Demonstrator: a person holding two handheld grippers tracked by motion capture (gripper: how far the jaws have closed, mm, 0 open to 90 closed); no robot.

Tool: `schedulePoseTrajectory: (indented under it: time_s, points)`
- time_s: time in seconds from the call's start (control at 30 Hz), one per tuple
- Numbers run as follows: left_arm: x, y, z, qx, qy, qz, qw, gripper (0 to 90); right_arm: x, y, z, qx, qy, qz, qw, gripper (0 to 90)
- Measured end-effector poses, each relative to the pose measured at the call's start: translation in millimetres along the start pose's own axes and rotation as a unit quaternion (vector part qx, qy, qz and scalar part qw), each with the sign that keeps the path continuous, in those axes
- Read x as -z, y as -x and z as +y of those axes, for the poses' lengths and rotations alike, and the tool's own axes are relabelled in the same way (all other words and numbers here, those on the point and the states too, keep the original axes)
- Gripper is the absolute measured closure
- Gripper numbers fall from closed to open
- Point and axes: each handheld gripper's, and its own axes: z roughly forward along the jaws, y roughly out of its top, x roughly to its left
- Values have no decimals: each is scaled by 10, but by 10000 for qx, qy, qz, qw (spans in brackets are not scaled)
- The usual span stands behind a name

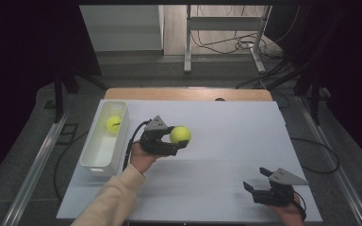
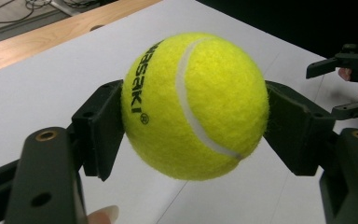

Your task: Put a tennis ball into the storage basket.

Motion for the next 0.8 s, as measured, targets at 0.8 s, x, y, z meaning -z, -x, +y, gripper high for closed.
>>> schedulePoseTrajectory:
  time_s: [0.8]
  points:
    - [266,-133,-20,104,91,318,9994,266,7,-2,-3,-17,21,-49,10000,153]
